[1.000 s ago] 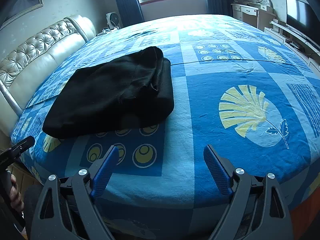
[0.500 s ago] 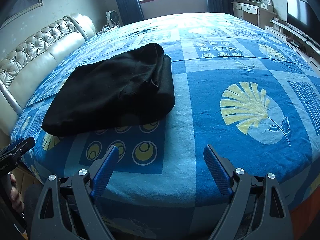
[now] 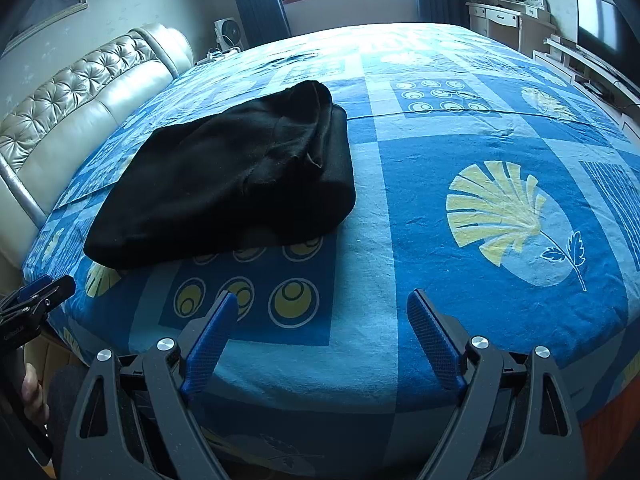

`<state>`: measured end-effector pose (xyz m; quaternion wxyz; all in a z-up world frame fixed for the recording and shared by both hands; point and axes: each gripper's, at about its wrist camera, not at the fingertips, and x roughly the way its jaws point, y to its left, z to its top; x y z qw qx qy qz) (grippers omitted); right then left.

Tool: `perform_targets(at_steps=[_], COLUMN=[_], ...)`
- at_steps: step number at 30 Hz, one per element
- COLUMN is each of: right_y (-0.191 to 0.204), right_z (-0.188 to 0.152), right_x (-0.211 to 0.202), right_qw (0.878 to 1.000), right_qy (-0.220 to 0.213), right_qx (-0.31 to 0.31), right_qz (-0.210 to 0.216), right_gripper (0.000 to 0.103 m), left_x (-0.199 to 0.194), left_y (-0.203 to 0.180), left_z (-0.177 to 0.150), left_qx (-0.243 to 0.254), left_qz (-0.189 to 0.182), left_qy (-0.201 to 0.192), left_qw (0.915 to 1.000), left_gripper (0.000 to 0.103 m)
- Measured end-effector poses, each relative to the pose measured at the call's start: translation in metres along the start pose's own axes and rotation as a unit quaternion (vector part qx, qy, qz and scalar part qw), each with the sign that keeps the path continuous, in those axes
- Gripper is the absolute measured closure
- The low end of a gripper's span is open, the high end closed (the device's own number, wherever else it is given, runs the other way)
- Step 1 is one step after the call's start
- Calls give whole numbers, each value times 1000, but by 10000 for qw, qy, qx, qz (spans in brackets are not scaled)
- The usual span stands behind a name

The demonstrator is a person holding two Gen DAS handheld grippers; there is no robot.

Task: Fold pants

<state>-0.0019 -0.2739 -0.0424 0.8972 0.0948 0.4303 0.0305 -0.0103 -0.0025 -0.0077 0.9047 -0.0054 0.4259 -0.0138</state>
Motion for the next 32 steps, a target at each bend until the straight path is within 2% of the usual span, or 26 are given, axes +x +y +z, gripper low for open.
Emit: perform_targets(at_steps=[17,20,24,26,28,32], right_y=[3,4,5,6,6,3], right_z=[-1,-2,-2,2,12,59], right_x=[2,2,0,-2,-7,-12], right_qw=[10000,10000,9999,9996,9991,9982], right_qy=[44,38,22,52,28,-353], right_qx=[-38,-60,-45,25,51,-115], right_qz=[32,42,142,272,419,464], right_gripper=[18,18,18,18,18,16], left_x=[-1,-2,-11,-11,-9,23], left_y=[-5,-6,1,3,11,47], left_z=[0,3,12,22,37,77], left_qx=[105,21,-263,-154,71,351], left_qz=[107,151,-406,-476,-362,563], left_qy=[-42,34,-118,-117,-284,-773], left_qw=[9999,9999,9988,9987,9989,9948], left_gripper=[5,2,2,2,2,2])
